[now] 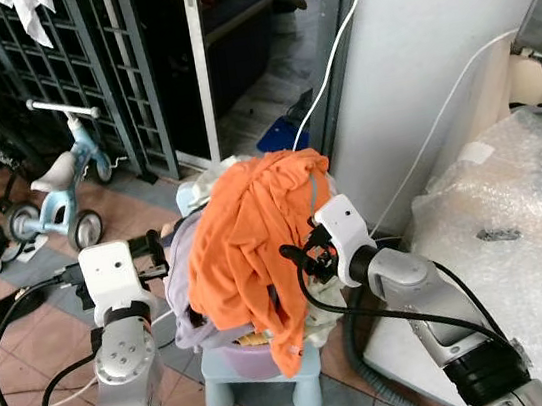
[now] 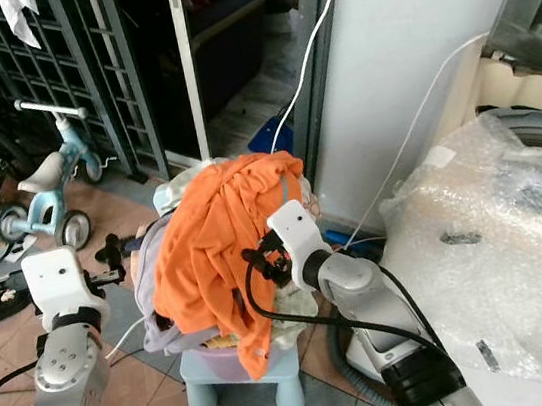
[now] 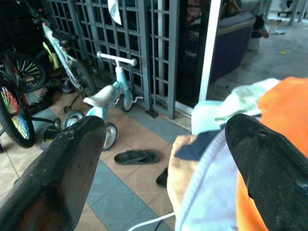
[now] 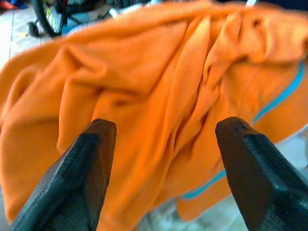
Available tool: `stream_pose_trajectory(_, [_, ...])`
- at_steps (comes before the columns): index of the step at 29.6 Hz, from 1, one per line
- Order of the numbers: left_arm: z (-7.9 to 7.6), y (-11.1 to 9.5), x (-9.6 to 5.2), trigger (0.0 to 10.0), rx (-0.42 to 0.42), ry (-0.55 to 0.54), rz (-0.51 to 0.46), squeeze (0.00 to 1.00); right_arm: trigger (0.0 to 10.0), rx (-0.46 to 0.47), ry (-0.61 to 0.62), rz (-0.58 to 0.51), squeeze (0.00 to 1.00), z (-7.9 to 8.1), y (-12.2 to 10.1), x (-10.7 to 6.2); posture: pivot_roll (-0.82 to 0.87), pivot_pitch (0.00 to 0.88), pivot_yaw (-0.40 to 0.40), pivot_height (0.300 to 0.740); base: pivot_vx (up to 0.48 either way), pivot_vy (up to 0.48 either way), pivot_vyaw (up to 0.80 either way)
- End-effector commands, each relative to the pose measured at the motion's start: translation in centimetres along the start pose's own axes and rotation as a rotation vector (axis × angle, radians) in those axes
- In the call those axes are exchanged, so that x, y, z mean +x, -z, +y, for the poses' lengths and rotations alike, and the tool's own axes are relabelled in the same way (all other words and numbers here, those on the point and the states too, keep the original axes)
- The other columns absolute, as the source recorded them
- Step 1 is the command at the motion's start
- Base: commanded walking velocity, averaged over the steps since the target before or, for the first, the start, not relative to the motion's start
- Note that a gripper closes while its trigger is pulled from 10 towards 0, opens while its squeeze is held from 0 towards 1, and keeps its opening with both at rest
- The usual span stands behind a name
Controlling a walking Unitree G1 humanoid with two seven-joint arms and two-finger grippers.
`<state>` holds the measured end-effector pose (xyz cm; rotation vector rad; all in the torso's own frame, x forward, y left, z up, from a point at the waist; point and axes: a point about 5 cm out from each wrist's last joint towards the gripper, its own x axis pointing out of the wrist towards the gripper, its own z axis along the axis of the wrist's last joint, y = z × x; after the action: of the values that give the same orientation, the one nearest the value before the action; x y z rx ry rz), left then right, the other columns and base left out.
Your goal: Clothes washing
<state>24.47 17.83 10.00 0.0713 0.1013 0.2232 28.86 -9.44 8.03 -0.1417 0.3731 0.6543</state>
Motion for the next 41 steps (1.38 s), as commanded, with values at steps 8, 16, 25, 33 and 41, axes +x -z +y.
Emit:
stream_pose_trajectory(8, [0.9,-0.3,-1.1,10.0,0.014,-0.019,0.027,0.00,10.0,0.008,0.063,-0.018,0.00,-0.3,-1.5,2.2,0.09,0.000,-0.038,0.740,0.000,0.280,0.00])
stream_pose_trajectory(16, [1.2,-0.4,-1.4,10.0,0.040,-0.013,0.028,0.00,10.0,0.094,0.143,-0.020,0.00,-0.5,-1.5,3.3,0.10,0.009,-0.029,0.740,0.000,0.116,0.00])
stream_pose_trajectory(25, [0.9,-0.5,-1.3,10.0,0.045,-0.001,0.035,0.00,0.0,0.201,0.360,0.070,0.00,-2.8,0.2,3.0,0.10,0.007,-0.029,0.740,0.000,0.000,0.00])
stream_pose_trajectory(33, [0.5,-0.4,-1.4,10.0,0.043,0.011,0.045,0.00,0.0,0.213,0.339,0.092,0.00,-2.6,0.7,3.2,0.09,0.002,-0.031,0.740,0.000,0.000,0.00])
stream_pose_trajectory(41, [0.4,-0.4,-1.3,10.0,0.042,0.012,0.043,0.00,0.0,0.270,0.256,0.073,0.00,-1.1,0.6,3.8,0.09,0.000,-0.035,0.740,0.000,0.000,0.00])
